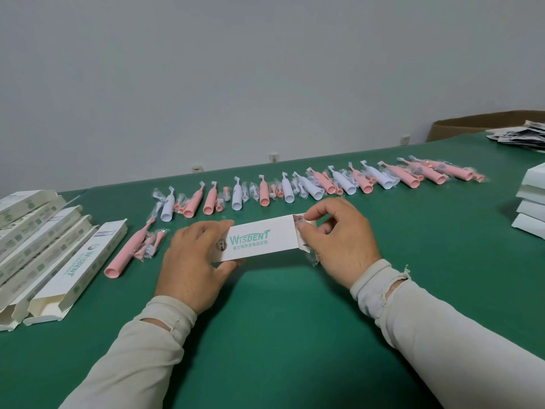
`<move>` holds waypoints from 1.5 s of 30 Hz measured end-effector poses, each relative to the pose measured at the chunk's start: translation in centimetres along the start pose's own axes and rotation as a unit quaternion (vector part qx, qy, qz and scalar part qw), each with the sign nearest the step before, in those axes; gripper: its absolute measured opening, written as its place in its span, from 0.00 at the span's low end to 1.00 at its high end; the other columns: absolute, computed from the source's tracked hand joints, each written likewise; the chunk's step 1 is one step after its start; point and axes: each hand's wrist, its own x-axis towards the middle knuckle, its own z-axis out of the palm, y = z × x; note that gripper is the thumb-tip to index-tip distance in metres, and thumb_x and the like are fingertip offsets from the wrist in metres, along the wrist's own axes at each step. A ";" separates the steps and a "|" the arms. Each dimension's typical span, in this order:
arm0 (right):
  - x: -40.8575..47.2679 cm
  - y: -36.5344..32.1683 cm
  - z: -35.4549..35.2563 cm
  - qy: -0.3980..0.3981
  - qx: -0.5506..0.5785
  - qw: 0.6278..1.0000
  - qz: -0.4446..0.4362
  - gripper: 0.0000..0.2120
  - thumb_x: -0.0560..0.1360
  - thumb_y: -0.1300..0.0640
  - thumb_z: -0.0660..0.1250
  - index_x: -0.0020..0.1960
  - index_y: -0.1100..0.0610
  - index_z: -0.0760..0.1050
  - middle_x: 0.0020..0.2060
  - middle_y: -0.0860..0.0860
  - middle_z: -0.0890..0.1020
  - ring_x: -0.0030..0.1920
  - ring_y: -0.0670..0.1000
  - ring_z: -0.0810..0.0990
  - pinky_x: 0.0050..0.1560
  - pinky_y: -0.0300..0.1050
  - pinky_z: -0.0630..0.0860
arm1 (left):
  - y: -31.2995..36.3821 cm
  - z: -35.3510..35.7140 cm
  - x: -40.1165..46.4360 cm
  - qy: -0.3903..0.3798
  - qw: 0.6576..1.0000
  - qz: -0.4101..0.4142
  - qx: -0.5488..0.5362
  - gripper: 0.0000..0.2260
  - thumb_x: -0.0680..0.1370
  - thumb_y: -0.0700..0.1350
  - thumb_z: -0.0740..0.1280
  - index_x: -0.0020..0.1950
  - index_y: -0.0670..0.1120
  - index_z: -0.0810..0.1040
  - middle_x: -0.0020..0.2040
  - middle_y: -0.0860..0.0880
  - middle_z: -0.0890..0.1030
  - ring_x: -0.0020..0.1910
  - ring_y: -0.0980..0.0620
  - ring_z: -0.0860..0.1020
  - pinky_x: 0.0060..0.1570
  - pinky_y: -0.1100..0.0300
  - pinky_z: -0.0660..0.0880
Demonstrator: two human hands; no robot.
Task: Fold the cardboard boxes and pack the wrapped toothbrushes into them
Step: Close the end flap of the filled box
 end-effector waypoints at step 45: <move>2.8 4.0 -4.3 -0.268 -0.346 0.899 -0.025 0.26 0.79 0.63 0.59 0.73 0.42 0.69 0.76 0.41 0.63 0.74 0.52 0.62 0.76 0.47 0.57 | -0.9 0.2 0.1 0.017 0.999 -0.042 0.004 0.27 0.71 0.52 0.77 0.69 0.55 0.74 0.63 0.49 0.78 0.61 0.42 0.71 0.63 0.48 0.65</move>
